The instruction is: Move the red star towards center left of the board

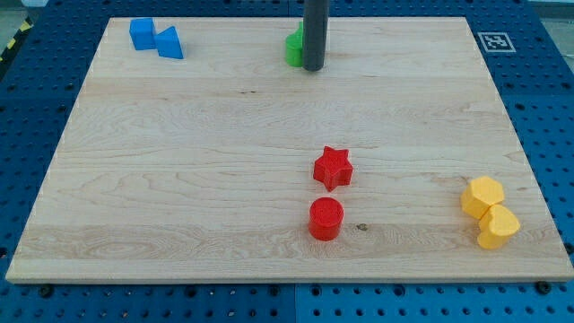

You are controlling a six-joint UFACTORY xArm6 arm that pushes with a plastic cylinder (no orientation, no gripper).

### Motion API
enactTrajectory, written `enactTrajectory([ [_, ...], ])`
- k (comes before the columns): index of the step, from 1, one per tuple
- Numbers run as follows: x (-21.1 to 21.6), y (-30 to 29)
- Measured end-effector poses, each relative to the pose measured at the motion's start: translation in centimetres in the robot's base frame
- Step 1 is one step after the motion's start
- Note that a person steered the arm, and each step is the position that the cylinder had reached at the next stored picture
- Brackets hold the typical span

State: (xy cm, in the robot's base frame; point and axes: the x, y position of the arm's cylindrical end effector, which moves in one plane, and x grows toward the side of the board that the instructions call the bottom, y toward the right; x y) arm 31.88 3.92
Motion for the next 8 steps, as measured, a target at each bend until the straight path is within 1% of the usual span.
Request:
enactTrajectory([
  [1,8.1,6.2],
  [2,16.0,10.9],
  [3,18.7,11.2],
  [4,19.0,9.5],
  [8,18.9,-2.1],
])
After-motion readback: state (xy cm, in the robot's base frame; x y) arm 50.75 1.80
